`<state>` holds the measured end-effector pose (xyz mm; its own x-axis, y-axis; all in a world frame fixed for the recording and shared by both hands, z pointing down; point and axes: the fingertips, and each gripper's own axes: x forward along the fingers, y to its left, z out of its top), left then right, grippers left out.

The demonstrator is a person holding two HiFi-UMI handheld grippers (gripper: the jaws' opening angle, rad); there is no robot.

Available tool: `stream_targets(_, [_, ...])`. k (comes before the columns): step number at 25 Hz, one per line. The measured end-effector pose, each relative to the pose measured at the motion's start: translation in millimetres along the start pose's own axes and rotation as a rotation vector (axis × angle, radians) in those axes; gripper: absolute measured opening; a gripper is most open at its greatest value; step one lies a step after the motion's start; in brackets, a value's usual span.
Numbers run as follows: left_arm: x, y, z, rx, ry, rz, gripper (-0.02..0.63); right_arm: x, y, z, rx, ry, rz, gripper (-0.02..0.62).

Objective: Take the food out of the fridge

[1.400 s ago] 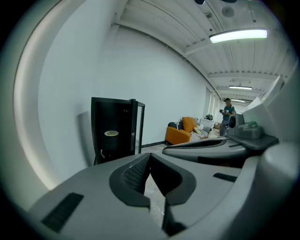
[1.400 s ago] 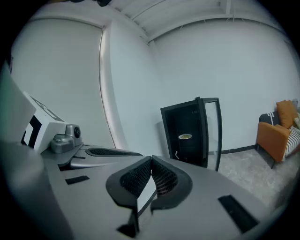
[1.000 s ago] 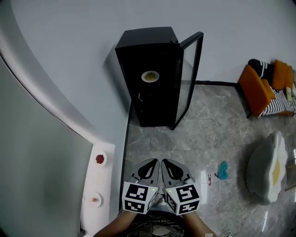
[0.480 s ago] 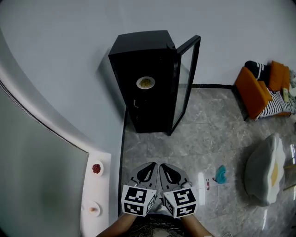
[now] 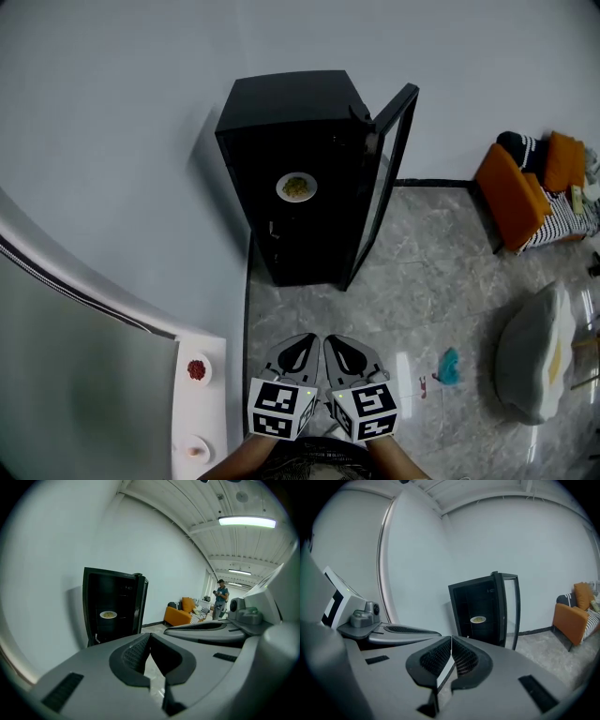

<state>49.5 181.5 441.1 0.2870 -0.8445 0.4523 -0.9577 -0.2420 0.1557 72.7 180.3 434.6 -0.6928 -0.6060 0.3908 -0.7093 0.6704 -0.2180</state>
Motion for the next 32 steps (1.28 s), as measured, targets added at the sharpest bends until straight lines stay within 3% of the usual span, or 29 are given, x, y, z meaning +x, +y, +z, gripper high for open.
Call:
stream_targets(15, [34,104,54,-0.012,-0.012,-0.065,0.014,102,20,55,-0.036,0.032,-0.063,0.023])
stream_targets(22, [45,118,66,-0.014,-0.030,-0.090,0.014,120,20,66,-0.033,0.019,-0.073,0.023])
stream_targets(32, [84,124,78,-0.012,-0.012,-0.103,0.014,145,-15,76,-0.023,0.012,-0.080,0.023])
